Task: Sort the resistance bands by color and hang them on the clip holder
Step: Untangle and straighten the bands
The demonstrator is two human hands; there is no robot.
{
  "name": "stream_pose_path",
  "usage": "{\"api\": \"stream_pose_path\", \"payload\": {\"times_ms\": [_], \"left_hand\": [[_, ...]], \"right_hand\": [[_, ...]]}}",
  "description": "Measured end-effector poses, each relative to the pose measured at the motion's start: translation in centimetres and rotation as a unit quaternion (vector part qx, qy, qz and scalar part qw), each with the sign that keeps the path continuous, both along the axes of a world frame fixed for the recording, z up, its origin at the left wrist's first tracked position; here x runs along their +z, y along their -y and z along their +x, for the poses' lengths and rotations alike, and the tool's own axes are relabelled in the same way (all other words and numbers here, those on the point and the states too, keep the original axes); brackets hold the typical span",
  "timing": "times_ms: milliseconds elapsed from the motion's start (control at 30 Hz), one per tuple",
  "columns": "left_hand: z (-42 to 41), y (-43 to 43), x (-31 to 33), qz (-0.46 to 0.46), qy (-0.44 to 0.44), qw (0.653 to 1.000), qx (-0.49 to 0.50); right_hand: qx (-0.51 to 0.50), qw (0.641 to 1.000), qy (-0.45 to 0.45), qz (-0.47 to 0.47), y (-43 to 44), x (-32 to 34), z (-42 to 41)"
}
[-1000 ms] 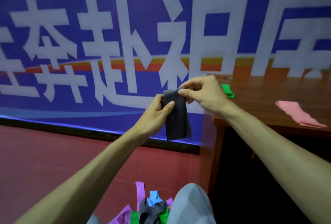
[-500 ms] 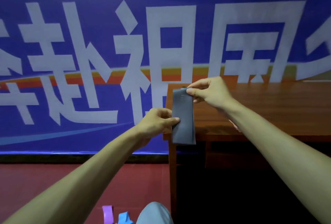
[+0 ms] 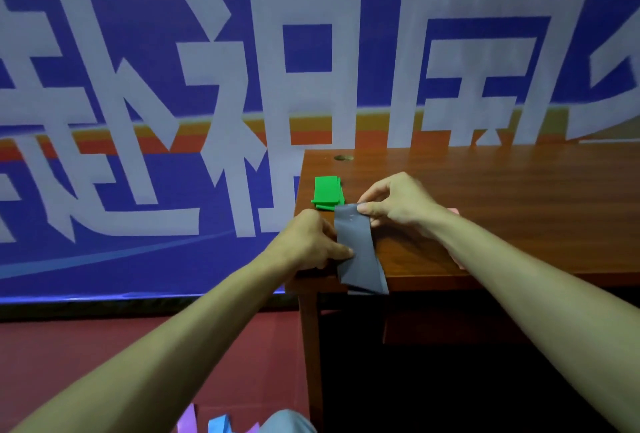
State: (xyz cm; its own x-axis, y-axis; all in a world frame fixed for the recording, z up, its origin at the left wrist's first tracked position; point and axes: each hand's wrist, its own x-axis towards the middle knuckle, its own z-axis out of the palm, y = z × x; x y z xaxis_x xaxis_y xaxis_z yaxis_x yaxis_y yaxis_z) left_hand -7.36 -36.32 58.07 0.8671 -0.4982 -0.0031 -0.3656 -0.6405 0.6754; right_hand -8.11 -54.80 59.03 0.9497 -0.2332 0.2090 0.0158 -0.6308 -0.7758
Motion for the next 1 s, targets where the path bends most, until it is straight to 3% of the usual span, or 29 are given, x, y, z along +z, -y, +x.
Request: {"api": "stream_pose_path", "payload": {"times_ms": [100,233,467,600,800,1000], "left_hand": [[0.5,-0.2,0.0,0.035,0.053,0.998,0.007],[0.1,-0.4,0.0,0.058,0.081,0.995,0.015],[-0.8,-1.6,-0.4,0.039,0.088,0.995,-0.028],[-1.6,-4.2,0.6,-0.010,0.041,0.996,-0.085],[-2.2,-12.6,1.4,-0.064,0.022,0.996,-0.058],[-1.6,-22.4,0.0,-0.091,0.035,0.995,0.038]], "right_hand": [[-0.009,0.999,0.003,-0.049,-0.4,-0.7,1.0],[-0.019,0.983,-0.012,-0.182,-0.6,-1.2,1.5],[-0.049,0.965,-0.014,-0.255,-1.1,-1.9,1.1],[-0.057,0.960,0.046,-0.271,-2.9,-0.2,0.1],[0.045,0.950,0.074,-0.299,-9.8,2.9,-0.8],[0.152,0.919,-0.001,-0.363,-19.0,2.1,0.8]]}}
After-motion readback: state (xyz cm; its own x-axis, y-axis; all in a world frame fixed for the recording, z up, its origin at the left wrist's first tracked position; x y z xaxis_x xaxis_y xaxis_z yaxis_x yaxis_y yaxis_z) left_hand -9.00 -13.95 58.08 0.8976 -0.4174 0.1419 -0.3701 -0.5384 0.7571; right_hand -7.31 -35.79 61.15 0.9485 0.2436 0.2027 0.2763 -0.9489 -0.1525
